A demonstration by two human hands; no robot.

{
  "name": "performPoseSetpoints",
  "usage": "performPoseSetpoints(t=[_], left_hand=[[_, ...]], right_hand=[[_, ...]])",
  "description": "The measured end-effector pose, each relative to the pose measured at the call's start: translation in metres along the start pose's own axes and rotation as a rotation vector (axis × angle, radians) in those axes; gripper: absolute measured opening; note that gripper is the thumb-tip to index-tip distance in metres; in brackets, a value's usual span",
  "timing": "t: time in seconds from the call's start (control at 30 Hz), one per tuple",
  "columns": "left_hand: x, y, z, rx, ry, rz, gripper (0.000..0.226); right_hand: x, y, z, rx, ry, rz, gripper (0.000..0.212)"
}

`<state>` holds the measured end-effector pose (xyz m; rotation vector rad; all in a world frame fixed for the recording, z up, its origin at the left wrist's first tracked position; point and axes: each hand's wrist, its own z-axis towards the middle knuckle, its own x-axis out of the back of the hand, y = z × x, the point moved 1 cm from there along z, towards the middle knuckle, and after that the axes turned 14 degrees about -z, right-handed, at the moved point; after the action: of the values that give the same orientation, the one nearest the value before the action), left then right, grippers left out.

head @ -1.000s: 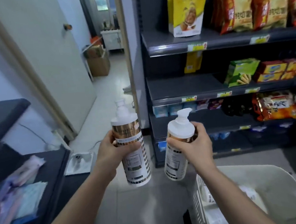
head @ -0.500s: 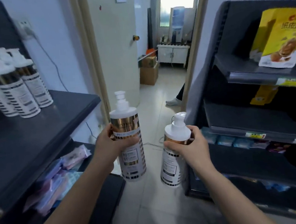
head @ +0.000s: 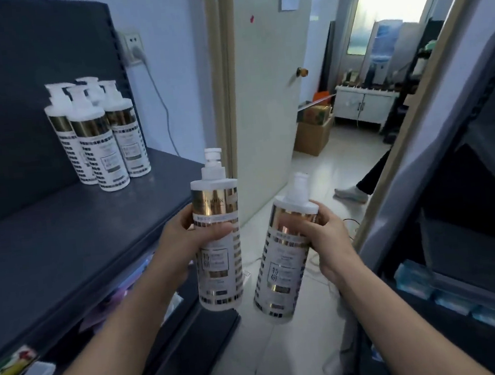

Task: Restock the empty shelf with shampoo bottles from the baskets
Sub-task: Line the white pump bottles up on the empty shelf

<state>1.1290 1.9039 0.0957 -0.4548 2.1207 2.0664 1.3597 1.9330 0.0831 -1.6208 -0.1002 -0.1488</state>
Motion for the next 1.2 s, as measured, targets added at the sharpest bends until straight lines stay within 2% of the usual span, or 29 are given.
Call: performPoseSetpoints(t=[0.23, 0.4, 0.53, 0.67, 0.8, 0.9, 1.0, 1.07, 1.2], left_hand=[[-0.011, 0.014, 0.021, -0.03, 0.133, -0.018, 0.042], [-0.017, 0.02, 0.026, -0.061, 0.271, -0.062, 0.042], [-0.013, 0.028, 0.03, -0.093, 0.395, -0.077, 0.055], [-0.004, 0.037, 0.037, -0.116, 0.48, -0.078, 0.064], [0.007, 0.05, 0.048, -0.133, 0.551, -0.089, 0.054], [0.022, 0.06, 0.062, -0.164, 0.581, -0.077, 0.048], [0.041, 0.069, 0.079, -0.2, 0.616, -0.069, 0.059], [0.055, 0.075, 0.091, -0.23, 0.632, -0.052, 0.062], [0.078, 0.089, 0.117, -0.298, 0.658, -0.01, 0.062]], right_hand=[[-0.011, -0.029, 0.063, 0.013, -0.247, 0.073, 0.049], [-0.02, -0.042, 0.098, 0.031, -0.37, 0.058, 0.061], [-0.032, -0.049, 0.116, 0.063, -0.473, 0.047, 0.05], [-0.05, -0.055, 0.135, 0.087, -0.528, 0.065, 0.047], [-0.078, -0.061, 0.159, 0.094, -0.553, 0.034, 0.034], [-0.099, -0.07, 0.178, 0.108, -0.58, 0.024, 0.036], [-0.121, -0.083, 0.195, 0.138, -0.606, 0.004, 0.036], [-0.136, -0.094, 0.205, 0.162, -0.625, -0.008, 0.041], [-0.164, -0.116, 0.227, 0.201, -0.654, 0.012, 0.068]])
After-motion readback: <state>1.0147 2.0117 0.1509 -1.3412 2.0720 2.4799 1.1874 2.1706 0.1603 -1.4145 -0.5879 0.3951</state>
